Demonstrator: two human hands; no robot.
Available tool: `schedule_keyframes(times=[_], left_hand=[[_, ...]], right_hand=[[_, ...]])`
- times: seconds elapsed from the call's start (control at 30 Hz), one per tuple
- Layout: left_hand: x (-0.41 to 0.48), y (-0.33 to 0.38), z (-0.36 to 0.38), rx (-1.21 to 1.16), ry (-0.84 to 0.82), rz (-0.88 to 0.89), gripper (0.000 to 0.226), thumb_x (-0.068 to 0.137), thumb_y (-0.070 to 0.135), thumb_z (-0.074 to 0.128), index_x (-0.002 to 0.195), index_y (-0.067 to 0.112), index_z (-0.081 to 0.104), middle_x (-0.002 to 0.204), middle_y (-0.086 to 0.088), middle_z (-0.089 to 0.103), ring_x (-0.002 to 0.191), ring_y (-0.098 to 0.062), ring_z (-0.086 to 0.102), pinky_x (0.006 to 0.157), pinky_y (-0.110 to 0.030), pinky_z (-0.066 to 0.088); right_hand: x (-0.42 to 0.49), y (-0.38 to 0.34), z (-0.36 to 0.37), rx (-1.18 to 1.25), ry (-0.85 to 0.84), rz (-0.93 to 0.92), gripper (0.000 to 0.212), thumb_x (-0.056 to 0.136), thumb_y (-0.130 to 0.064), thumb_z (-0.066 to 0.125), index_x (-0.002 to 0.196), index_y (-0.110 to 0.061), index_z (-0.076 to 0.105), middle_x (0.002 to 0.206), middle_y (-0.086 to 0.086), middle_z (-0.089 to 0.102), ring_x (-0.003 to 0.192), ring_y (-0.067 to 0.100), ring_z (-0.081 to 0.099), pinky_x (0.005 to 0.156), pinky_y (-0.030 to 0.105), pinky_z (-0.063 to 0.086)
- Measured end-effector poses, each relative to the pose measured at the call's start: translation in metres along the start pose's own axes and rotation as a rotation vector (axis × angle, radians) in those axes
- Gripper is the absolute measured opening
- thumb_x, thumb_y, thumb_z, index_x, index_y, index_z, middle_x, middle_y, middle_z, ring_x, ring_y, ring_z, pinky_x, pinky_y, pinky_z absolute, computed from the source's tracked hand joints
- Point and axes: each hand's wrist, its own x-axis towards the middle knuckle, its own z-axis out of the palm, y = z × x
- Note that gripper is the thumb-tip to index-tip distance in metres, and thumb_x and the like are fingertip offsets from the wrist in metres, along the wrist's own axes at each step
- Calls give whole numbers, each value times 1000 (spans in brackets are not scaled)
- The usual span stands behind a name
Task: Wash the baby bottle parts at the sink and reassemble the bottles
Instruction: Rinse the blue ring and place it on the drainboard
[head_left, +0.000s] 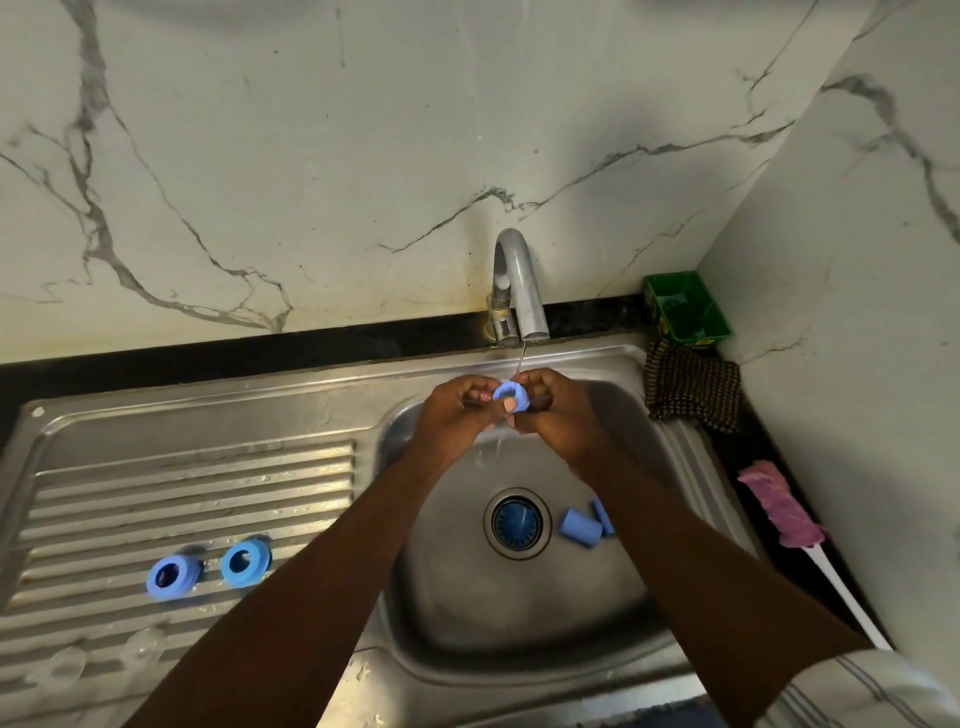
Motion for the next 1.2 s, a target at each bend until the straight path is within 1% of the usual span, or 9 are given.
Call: schedule_keyframes(times=[0.1,0.2,0.3,0.43,0.57,0.63,0.83,1.03,1.2], left_hand=[[-8,0,0,-237,-46,-151,20,94,25,69,110,13,71,92,-9,77,88,-27,74,85,-38,61],[-14,1,2,-633,-192,-303,18,103,16,53,107,9,69,99,-11,77,94,-24,73,90,-39,59],[-12,5,6,-740,-198,-362,24,106,17,46,108,8,67,95,-10,77,89,-20,73,86,-38,58],[-10,4,2,-715,-157,-402,24,106,21,47,113,10,67,98,-11,77,90,-22,74,82,-38,58],[-6,-4,-1,-549,-56,-420,21,105,20,49,115,9,64,113,-13,73,101,-27,71,88,-40,58],[-6,-8,-3,-549,4,-443,17,104,16,50,114,9,62,114,-15,71,96,-27,70,87,-40,57],[-8,-15,-8,-540,20,-427,20,99,8,56,118,8,65,109,-15,74,102,-29,72,92,-43,58],[-3,-6,-1,-520,-45,-312,24,97,-1,57,109,14,70,104,-8,77,95,-20,75,86,-34,60],[2,-4,11,-519,-84,-297,25,95,-4,59,112,10,71,107,-9,75,98,-20,74,88,-33,60]], right_hand=[[-7,-3,3,111,-34,26,39,81,-1,76,117,-6,60,101,5,70,91,15,67,75,20,56],[-9,-2,7,156,-31,17,38,86,-6,74,121,-7,57,109,12,69,99,23,67,84,30,57],[-7,1,10,121,-46,-27,41,85,-4,73,122,-12,57,111,9,69,103,22,66,90,32,56],[-2,1,9,81,-20,-55,37,86,-4,72,120,-12,59,110,4,70,100,14,67,87,22,55],[7,2,11,-75,101,-66,36,80,3,76,112,-5,63,95,-1,66,81,4,61,71,10,46],[10,1,15,-105,129,-70,39,76,6,76,112,-7,65,95,0,65,82,6,60,70,9,44],[11,8,22,-128,73,-73,41,74,2,79,112,-9,66,98,3,69,86,14,65,75,23,51],[9,12,16,-191,109,-127,42,76,7,73,115,-7,67,104,8,70,94,22,66,82,27,53],[9,12,6,-258,79,-124,37,79,-7,76,115,-9,67,105,6,69,97,20,65,90,36,54]])
